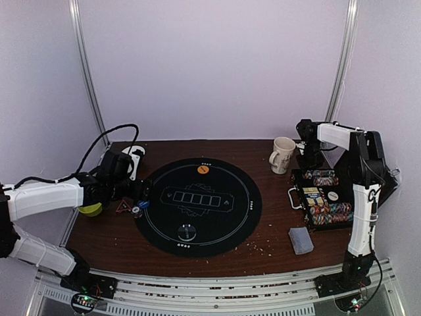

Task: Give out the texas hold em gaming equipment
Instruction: Pick up the pile of poker chips from the chip case.

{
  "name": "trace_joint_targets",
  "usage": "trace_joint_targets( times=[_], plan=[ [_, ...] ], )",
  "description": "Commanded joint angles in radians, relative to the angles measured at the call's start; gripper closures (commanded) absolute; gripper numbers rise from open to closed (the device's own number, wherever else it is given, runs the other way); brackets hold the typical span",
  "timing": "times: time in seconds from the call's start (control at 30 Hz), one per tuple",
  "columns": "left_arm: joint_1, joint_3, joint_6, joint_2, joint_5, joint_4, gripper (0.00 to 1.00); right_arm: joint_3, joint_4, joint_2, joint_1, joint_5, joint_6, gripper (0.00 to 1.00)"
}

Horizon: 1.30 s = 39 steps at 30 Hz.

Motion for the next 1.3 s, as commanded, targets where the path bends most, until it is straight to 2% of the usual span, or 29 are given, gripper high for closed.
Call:
trace_joint_targets(
  times=[0.0, 0.27, 0.47, 0.67, 0.9, 1.17, 1.27],
  plan=[
    [0.006, 0.023, 0.011, 0.005, 0.013, 0.043, 0.05, -0.007, 0.001, 0.045, 0.029, 0.046, -0.009, 0.53],
    [0.007, 0.030, 0.015, 0.031, 0.046, 0.046, 0.05, -0.022, 0.011, 0.005, 0.067, 0.130, 0.011, 0.53],
    [0.007, 0.033, 0.022, 0.048, 0.060, 0.047, 0.05, -0.031, 0.006, 0.008, 0.068, 0.134, 0.016, 0.54],
    [0.007, 0.030, 0.031, 0.050, 0.066, 0.046, 0.05, -0.072, 0.049, -0.002, 0.057, 0.059, 0.029, 0.60],
    [0.007, 0.026, 0.038, 0.043, 0.064, 0.042, 0.05, -0.095, 0.070, 0.012, 0.040, 0.024, 0.049, 0.61],
    [0.007, 0.026, 0.036, 0.043, 0.069, 0.041, 0.05, -0.109, 0.080, 0.025, 0.011, 0.110, 0.074, 0.73],
    [0.008, 0.026, 0.042, 0.029, 0.075, 0.047, 0.05, -0.115, 0.076, 0.019, 0.007, 0.093, 0.076, 0.77]
  ],
)
